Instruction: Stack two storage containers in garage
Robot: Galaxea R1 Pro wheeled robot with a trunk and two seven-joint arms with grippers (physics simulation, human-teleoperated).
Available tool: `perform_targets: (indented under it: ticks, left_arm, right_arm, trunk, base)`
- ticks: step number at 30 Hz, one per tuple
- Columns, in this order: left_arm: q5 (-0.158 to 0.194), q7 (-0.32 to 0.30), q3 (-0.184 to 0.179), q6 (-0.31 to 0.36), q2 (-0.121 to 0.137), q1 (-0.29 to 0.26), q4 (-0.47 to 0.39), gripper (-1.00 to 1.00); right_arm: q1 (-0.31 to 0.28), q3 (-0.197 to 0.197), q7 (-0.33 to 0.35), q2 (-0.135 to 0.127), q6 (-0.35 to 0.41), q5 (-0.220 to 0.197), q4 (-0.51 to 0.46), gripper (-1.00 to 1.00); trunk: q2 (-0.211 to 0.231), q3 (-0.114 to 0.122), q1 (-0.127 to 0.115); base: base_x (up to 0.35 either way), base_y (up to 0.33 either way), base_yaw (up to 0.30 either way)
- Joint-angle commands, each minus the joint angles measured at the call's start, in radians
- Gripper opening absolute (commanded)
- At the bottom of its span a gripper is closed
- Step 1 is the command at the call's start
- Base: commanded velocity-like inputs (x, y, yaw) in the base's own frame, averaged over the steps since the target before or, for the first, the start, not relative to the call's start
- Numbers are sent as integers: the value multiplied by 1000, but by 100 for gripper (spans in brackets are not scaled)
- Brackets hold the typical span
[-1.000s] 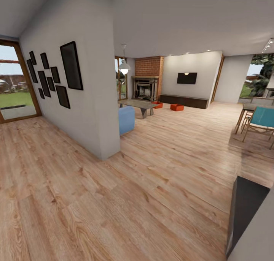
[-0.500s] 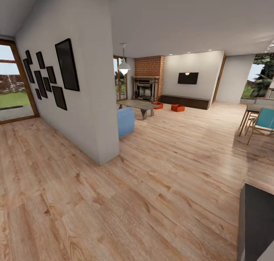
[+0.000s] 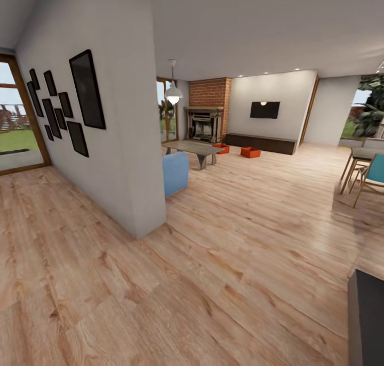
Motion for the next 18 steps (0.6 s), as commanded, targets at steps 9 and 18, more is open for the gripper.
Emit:
perform_targets:
  ticks: [9,18]
  left_arm:
    - [3,1,0,-3,-1,-1,1,100]
    - [0,1,-3,-3,-1,-1,2,100]
  right_arm:
    - [-1,2,-1,0,-5,7,3,100]
    - [-1,2,-2,0,-5,6,3,100]
  trunk:
    - [0,-1,1]
    - [0,-1,1]
  base:
    - [322,0,0]
    - [322,0,0]
